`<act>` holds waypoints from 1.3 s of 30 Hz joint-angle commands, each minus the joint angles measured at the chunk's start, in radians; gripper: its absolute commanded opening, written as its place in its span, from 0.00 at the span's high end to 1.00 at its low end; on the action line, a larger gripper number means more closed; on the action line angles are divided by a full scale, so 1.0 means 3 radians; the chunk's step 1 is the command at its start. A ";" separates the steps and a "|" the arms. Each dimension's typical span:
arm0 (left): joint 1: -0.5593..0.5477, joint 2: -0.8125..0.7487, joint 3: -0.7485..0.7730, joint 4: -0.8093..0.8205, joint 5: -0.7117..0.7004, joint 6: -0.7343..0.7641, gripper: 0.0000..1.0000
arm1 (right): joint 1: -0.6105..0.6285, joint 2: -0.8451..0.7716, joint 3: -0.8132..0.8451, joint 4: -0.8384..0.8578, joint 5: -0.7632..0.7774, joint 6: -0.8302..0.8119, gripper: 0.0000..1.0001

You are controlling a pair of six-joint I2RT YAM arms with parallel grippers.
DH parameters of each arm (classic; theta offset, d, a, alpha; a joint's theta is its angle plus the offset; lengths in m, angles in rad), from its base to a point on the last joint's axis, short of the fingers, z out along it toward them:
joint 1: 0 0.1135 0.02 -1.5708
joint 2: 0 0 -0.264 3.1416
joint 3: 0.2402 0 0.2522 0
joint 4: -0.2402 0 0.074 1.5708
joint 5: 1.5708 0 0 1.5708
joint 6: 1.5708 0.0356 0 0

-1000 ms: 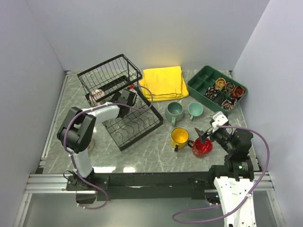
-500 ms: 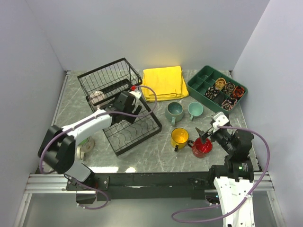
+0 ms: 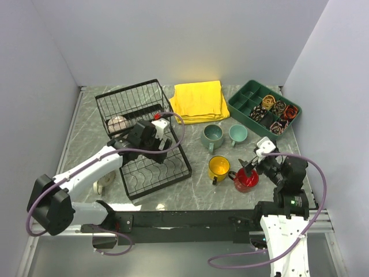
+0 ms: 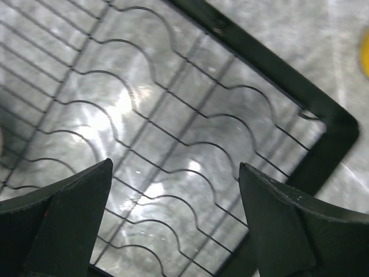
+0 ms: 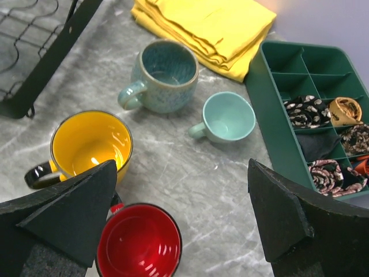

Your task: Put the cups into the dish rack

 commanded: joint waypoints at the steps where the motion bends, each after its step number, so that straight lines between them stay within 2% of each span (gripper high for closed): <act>1: -0.0027 -0.0461 0.0054 0.0459 0.0272 0.0059 0.04 | -0.0023 0.0056 0.0263 -0.0220 -0.0134 -0.0297 0.00; 11: -0.0027 -0.1028 -0.0130 0.0602 0.0446 -0.0349 0.04 | -0.0023 0.0557 0.0673 -0.0915 -0.0410 -0.0700 0.00; 21: -0.0027 -0.1892 -0.0580 0.0740 0.0334 -0.0902 0.04 | -0.0023 0.1038 0.1066 -0.1723 -0.0656 -0.1171 0.00; 28: -0.0027 -0.2292 -0.0723 0.0684 0.0385 -0.1265 0.04 | 0.0043 0.1492 0.1322 -0.2143 -0.0738 -0.1478 0.00; 33: -0.0027 -0.2496 -0.0774 0.0556 0.0431 -0.1633 0.04 | 0.0324 0.1769 0.1491 -0.2317 -0.0641 -0.1601 0.00; 39: -0.0027 -0.2701 -0.0871 0.0464 0.0513 -0.1996 0.04 | 0.1309 0.1887 0.1491 -0.2072 -0.0171 -0.1274 0.00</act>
